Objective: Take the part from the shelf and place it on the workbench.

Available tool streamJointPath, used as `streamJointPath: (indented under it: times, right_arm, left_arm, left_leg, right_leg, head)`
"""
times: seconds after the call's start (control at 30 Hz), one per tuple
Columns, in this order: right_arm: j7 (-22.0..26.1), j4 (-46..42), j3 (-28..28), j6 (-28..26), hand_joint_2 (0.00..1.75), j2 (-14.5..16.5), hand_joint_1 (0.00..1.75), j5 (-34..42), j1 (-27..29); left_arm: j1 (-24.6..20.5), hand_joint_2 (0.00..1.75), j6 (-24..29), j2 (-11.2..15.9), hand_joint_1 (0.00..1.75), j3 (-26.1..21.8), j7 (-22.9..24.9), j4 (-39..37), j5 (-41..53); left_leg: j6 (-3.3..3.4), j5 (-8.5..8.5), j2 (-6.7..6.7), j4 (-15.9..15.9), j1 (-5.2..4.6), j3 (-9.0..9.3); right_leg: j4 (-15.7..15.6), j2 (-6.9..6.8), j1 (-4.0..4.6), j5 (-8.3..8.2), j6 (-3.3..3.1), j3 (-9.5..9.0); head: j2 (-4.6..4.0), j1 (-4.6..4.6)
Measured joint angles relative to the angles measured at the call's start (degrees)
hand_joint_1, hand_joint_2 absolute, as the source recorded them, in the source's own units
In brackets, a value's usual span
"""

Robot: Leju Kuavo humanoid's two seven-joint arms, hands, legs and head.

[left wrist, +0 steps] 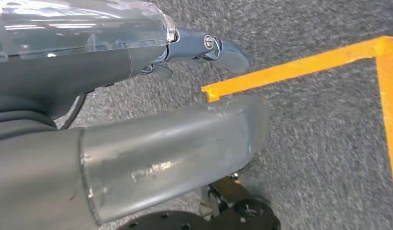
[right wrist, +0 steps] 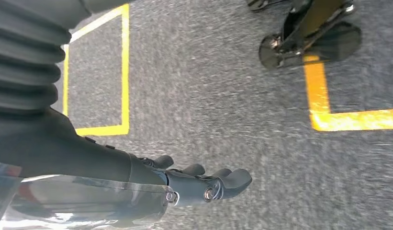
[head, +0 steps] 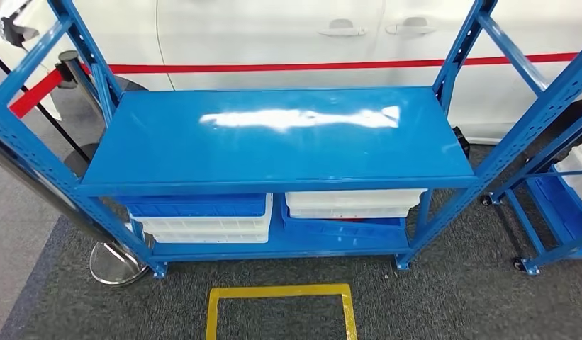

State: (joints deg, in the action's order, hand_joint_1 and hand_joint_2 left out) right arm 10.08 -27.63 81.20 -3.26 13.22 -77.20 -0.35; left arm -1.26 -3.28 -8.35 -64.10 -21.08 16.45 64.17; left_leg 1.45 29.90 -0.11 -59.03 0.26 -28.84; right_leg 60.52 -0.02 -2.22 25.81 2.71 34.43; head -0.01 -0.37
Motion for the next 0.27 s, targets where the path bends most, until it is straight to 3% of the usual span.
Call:
streamJointPath:
  times: [0.07, 0.27]
  right_arm:
    - [0.0, 0.11, 0.3, -0.06, 0.0, 0.03, 0.0, -0.01, -0.24]
    - [-0.05, 0.27, 0.5, -0.33, 0.0, 0.04, 0.0, -0.33, -0.46]
  left_arm:
    - [-0.09, 0.0, 0.0, 0.0, 0.0, -0.24, 0.05, 0.08, 0.1]
    - [-0.16, 0.0, 0.01, -0.13, 0.0, -0.5, 0.44, 0.11, 0.21]
  left_leg:
    - [-0.36, 0.31, 0.01, -0.03, -0.25, 0.03]
    - [-0.76, 0.33, 0.04, 0.78, -0.1, 0.57]
  right_leg:
    - [-0.97, 0.05, 0.14, 0.33, -0.43, -0.36]
    - [-1.02, 0.05, 0.53, 0.76, -1.12, -0.51]
  head:
    - [0.0, -0.08]
    - [0.01, -0.17]
